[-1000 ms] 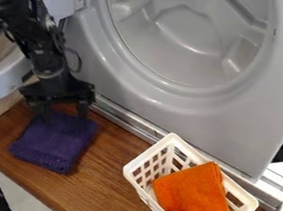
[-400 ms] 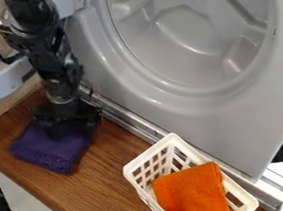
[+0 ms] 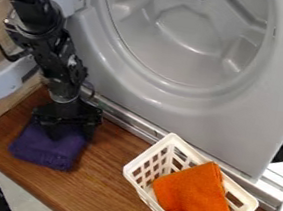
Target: Move the violet cloth to the center of the table
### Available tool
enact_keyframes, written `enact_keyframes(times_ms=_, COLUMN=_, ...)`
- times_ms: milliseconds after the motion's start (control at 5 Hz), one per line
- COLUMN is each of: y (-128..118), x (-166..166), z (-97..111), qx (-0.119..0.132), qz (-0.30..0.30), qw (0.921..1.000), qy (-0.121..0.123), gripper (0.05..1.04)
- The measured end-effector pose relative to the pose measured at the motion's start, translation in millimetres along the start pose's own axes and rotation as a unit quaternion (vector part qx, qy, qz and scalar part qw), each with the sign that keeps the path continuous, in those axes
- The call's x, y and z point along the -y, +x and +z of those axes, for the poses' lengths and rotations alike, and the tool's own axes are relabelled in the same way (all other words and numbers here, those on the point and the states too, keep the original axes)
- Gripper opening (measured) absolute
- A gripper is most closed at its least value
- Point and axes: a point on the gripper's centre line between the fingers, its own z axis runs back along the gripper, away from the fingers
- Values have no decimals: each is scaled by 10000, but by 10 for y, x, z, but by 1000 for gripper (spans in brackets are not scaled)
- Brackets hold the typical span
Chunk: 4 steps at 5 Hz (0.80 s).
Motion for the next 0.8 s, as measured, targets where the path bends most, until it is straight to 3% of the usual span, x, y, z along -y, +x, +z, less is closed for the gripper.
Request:
enact_keyframes(times_ms=200, y=-21, x=20, z=-8, qx=-48, qz=44, qw=10000, qy=-67, gripper=1000)
enact_keyframes(times_ms=800, y=-293, x=360, z=34, qx=-95, qz=-553, qw=9973, qy=-479, gripper=1001)
